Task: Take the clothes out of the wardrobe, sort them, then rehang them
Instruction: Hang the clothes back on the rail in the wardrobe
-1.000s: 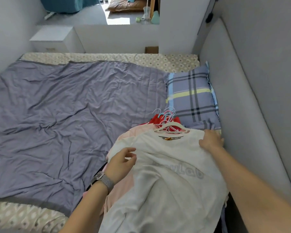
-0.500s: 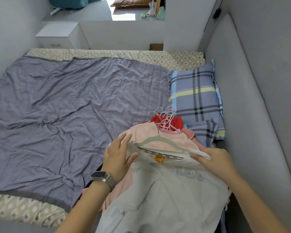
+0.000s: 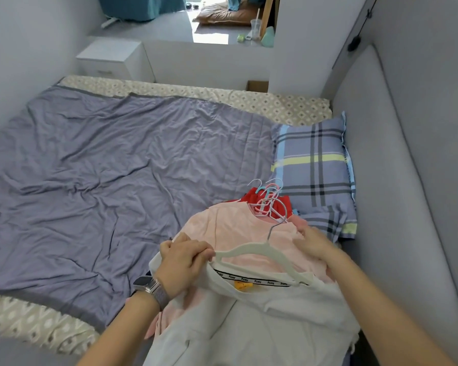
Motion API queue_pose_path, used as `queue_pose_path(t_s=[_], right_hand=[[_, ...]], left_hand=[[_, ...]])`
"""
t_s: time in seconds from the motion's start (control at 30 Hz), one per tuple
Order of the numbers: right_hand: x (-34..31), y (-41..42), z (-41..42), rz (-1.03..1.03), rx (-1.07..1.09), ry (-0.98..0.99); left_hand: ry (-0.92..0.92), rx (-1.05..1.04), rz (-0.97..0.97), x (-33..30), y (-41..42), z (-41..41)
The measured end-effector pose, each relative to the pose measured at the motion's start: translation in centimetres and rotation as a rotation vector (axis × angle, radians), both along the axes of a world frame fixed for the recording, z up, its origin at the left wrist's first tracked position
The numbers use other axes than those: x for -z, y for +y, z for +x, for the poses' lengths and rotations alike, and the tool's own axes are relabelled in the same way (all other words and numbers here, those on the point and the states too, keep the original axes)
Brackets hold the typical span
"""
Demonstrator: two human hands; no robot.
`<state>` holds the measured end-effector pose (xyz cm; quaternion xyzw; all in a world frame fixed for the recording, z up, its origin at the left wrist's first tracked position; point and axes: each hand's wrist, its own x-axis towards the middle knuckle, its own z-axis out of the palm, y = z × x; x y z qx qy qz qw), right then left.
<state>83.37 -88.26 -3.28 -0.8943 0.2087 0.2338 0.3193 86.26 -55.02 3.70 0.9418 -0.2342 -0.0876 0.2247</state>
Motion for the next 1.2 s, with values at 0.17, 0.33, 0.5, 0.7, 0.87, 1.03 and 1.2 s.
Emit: queue_pose_path(t_s=[0.17, 0.33, 0.5, 0.7, 0.87, 1.03, 1.2], right_hand=[[4.8, 1.2, 1.7, -0.18, 0.068, 0.129], [2.3, 2.7, 1.0, -0.009, 0.182, -0.169], [-3.1, 2.0, -3.4, 0.17, 0.105, -0.35], [-10.7, 3.5, -9.2, 0.403, 0.054, -0.339], [-16.1, 7.0, -11.9, 0.461, -0.019, -0.386], [-19.6, 12.9, -12.8, 0.461, -0.064, -0.413], [-24.2, 21.3, -11.0, 0.342, -0.329, -0.35]], left_hand=[[0.034, -0.059, 0.016, -0.1, 1.6, 0.0], [0.084, -0.01, 0.059, -0.6, 2.6, -0.6], [0.11, 0.019, -0.049, -0.8, 3.1, 0.2], [-0.056, 0.123, -0.213, -3.3, 3.5, 1.5], [-0.119, 0.113, -0.298, -6.3, 6.5, 0.8], [-0.194, 0.125, -0.351, -10.1, 12.8, -0.9], [-0.279, -0.003, -0.423, -13.9, 22.5, -3.7]])
